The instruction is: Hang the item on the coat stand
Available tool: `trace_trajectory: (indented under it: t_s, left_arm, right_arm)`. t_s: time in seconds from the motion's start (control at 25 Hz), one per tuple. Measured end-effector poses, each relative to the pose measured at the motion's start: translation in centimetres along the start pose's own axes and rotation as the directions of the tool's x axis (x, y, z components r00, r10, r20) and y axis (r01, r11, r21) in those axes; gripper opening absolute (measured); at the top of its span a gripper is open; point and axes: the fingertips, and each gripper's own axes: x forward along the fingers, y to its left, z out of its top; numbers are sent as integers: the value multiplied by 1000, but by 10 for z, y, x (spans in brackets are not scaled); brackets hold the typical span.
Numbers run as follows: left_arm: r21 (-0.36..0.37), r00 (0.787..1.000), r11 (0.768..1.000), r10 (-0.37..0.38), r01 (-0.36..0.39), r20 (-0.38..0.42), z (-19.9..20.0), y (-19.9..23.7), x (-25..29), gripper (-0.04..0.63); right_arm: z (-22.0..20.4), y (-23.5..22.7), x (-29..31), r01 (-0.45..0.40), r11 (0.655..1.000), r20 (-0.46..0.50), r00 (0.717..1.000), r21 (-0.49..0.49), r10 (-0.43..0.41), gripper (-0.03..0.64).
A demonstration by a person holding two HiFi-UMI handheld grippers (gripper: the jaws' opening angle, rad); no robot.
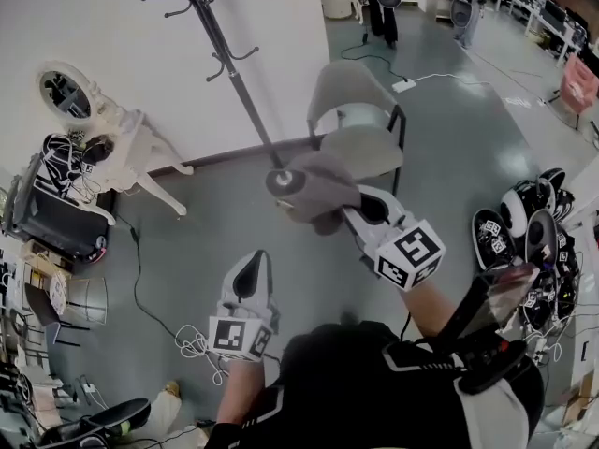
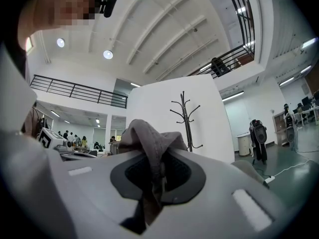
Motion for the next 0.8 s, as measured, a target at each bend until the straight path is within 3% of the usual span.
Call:
trace_trajectory:
  t_s: [0.28, 0.8]
  left_arm:
    - [-13, 1000, 1000, -1, 0, -24, 0, 12, 15, 23]
    - [-42, 999, 999, -14, 16, 29, 2, 84, 49, 23]
  right_arm:
    - [-8, -15, 17, 9, 1000, -9, 1000, 19, -9, 34]
    - [-7, -26, 94, 34, 999, -8, 999, -17, -35, 34]
